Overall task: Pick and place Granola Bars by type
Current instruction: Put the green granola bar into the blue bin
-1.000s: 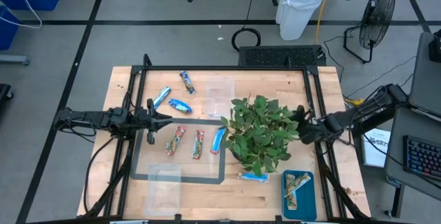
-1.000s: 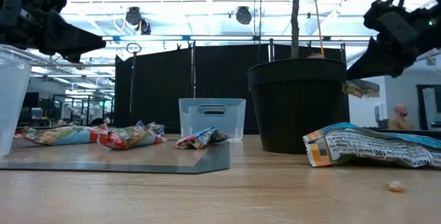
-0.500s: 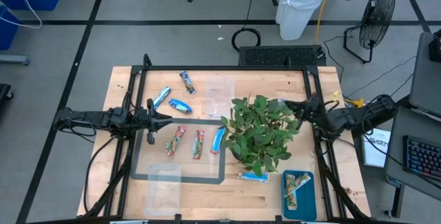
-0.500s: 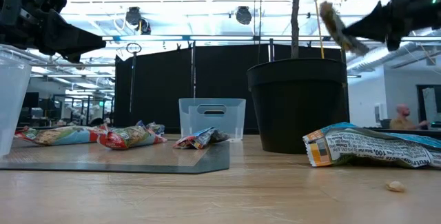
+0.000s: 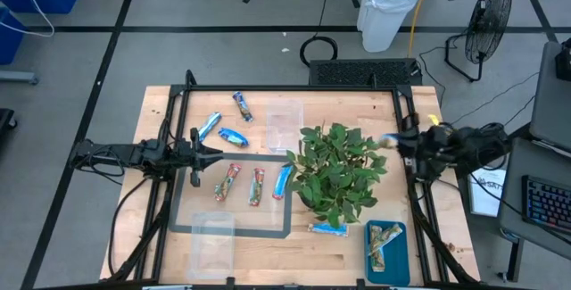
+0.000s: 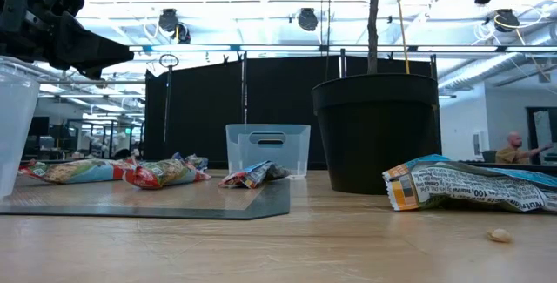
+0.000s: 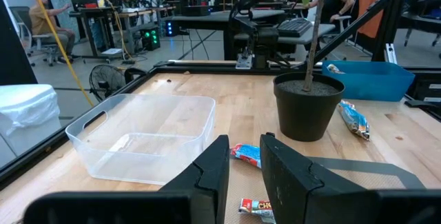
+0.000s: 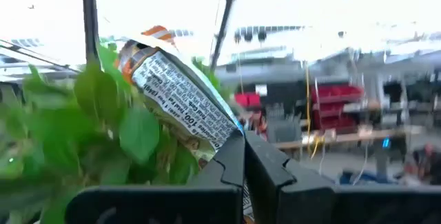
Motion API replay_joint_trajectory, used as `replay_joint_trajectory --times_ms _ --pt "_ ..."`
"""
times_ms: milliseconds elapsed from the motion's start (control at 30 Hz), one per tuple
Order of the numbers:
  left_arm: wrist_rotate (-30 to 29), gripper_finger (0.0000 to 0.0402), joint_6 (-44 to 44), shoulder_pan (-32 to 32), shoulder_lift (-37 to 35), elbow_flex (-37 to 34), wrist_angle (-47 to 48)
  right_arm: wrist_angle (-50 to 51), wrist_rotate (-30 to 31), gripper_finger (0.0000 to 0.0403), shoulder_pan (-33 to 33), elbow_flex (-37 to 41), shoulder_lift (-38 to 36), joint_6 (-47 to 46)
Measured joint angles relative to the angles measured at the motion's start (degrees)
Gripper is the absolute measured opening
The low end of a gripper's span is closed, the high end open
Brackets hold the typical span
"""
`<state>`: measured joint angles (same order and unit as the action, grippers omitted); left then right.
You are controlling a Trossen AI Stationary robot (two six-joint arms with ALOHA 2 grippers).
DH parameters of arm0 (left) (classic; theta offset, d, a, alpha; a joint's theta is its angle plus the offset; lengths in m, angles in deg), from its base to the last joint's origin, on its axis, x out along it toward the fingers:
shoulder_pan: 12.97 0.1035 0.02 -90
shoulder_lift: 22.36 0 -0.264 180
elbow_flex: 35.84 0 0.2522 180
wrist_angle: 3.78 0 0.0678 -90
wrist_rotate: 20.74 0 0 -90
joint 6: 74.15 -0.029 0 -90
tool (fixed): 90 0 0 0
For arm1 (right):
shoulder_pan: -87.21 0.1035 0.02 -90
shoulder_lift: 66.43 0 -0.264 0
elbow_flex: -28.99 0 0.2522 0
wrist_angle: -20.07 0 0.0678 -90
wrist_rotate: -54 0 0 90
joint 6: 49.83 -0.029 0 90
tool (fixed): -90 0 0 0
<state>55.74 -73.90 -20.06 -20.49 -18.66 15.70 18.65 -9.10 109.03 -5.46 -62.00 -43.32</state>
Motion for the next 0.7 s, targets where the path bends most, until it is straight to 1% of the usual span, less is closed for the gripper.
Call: replay_joint_trajectory --times_ms 67,100,233,400,567,700 --pt "0.0 0.0088 0.0 0.0 0.0 0.0 0.0 0.4 -0.5 0.0000 0.2 -2.5 0.0 1.6" --pt "0.0 0.0088 0.0 0.0 0.0 0.0 0.0 1.1 -1.8 0.0000 0.3 -3.7 0.0 1.7" --pt "0.0 0.0088 0.0 0.0 0.0 0.0 0.0 8.0 -11.3 0.0000 0.9 -9.4 2.0 -0.1" --pt "0.0 0.0088 0.0 0.0 0.0 0.0 0.0 15.7 -23.1 0.0000 0.9 -15.1 6.9 -2.9" --pt "0.0 0.0088 0.0 0.0 0.0 0.0 0.0 16.9 -32.9 0.0000 0.9 -17.1 13.1 -7.0" --pt "0.0 0.0088 0.0 0.0 0.0 0.0 0.0 16.9 -39.3 0.0000 0.9 -17.6 17.7 -13.5"
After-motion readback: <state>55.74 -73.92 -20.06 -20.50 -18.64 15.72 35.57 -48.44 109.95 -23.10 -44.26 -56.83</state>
